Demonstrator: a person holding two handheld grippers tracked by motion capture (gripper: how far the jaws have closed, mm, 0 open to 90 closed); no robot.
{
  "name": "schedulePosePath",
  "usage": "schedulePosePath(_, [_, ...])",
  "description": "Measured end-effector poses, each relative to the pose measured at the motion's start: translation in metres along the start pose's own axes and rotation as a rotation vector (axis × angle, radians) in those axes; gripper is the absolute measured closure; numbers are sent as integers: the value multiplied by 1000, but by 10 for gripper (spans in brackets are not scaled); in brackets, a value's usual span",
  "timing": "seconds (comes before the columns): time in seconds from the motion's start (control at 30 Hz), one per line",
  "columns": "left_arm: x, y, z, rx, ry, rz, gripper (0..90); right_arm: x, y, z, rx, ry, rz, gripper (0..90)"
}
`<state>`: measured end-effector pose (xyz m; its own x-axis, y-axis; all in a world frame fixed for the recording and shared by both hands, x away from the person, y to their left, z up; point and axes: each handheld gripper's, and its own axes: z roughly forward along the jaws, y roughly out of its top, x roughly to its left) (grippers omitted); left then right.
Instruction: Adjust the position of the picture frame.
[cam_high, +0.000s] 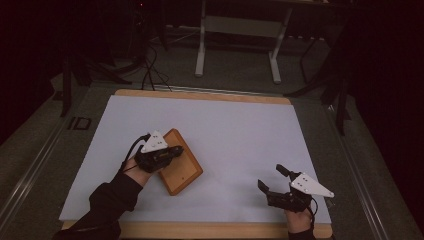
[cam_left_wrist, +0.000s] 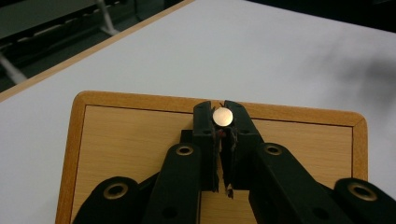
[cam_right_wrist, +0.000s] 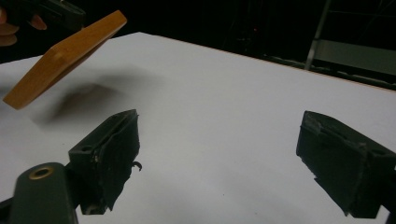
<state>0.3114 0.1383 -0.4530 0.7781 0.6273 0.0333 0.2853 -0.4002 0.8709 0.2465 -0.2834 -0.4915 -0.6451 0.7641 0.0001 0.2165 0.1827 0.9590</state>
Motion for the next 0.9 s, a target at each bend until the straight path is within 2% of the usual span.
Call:
schedulePosePath(0.23, [-17, 12, 22, 22, -45, 34, 851, 0, 0, -1, -4, -1, 1, 130])
schedulePosePath(0.5, [-28, 19, 55, 44, -86, 31, 851, -1, 0, -2, -8, -2, 0, 130])
schedulePosePath(0.73, [-30, 22, 82, 67, -96, 10, 851, -2, 0, -3, -12, 0, 6, 130])
schedulePosePath(0.9, [-32, 25, 102, 83, -91, 12, 851, -2, 0, -3, -14, 0, 7, 130])
